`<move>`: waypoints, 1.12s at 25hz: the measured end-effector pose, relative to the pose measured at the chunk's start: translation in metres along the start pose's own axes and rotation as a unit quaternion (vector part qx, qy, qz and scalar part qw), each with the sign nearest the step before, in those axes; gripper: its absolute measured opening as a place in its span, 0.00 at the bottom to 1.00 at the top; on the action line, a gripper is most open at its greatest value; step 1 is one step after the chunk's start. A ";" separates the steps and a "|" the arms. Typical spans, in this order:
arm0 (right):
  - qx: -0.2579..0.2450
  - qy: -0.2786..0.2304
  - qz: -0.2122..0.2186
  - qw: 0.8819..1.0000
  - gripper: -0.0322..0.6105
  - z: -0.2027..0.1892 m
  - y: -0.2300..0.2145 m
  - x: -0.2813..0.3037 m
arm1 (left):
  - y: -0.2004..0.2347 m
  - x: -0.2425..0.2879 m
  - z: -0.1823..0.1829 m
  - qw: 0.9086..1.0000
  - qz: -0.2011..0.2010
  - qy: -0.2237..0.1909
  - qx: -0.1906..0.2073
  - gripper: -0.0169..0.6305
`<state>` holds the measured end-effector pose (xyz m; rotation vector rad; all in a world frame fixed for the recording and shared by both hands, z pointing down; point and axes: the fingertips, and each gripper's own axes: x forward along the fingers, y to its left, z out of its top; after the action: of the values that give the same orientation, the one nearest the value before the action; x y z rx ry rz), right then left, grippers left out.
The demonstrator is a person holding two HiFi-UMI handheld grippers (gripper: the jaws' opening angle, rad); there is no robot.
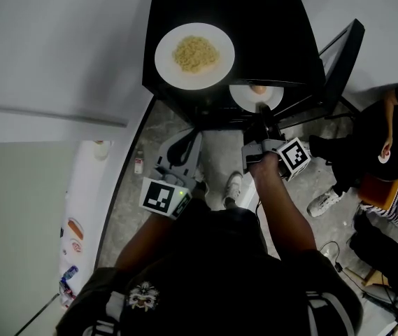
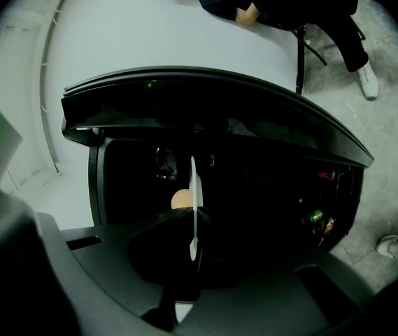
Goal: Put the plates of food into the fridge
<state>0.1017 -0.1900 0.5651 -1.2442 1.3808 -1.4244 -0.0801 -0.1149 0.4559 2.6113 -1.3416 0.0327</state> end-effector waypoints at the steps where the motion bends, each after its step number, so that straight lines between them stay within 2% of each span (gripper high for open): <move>1: 0.001 -0.002 -0.001 1.000 0.11 0.001 -0.001 0.003 | 0.001 0.000 -0.001 1.000 0.000 0.001 0.000 0.06; 9: 0.008 -0.007 -0.011 1.000 0.11 0.005 -0.008 0.024 | 0.007 0.005 -0.004 1.000 -0.002 0.003 -0.002 0.06; 13: -0.004 -0.010 -0.008 1.000 0.11 0.010 -0.006 0.033 | 0.005 0.007 -0.002 1.000 -0.006 0.002 0.001 0.06; 28: 0.005 -0.009 -0.022 1.000 0.10 0.016 -0.009 0.044 | 0.000 0.013 -0.005 1.000 -0.018 0.007 0.013 0.06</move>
<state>0.1082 -0.2349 0.5788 -1.2846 1.3402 -1.4445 -0.0723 -0.1246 0.4624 2.6511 -1.2966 0.0643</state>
